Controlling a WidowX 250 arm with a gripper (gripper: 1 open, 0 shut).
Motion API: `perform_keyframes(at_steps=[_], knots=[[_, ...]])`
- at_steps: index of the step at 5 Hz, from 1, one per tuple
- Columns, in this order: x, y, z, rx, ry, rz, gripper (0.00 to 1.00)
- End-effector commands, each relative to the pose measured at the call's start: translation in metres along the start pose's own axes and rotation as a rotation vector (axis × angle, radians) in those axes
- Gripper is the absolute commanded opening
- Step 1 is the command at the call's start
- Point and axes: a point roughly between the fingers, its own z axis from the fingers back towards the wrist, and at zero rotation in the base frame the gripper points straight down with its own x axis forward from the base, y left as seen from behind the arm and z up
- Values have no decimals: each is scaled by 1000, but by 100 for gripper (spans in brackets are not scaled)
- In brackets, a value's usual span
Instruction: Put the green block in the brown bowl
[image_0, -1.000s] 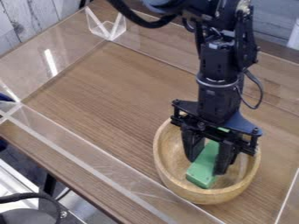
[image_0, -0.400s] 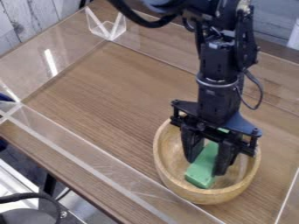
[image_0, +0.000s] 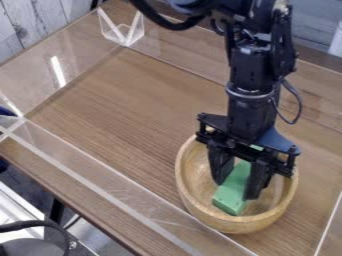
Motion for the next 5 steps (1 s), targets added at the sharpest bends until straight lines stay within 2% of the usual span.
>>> perform_keyframes(at_steps=[1,5], knots=[[11,-1,13,-7,-47,-1,0],[16,2,12,-4,-34,10,0]])
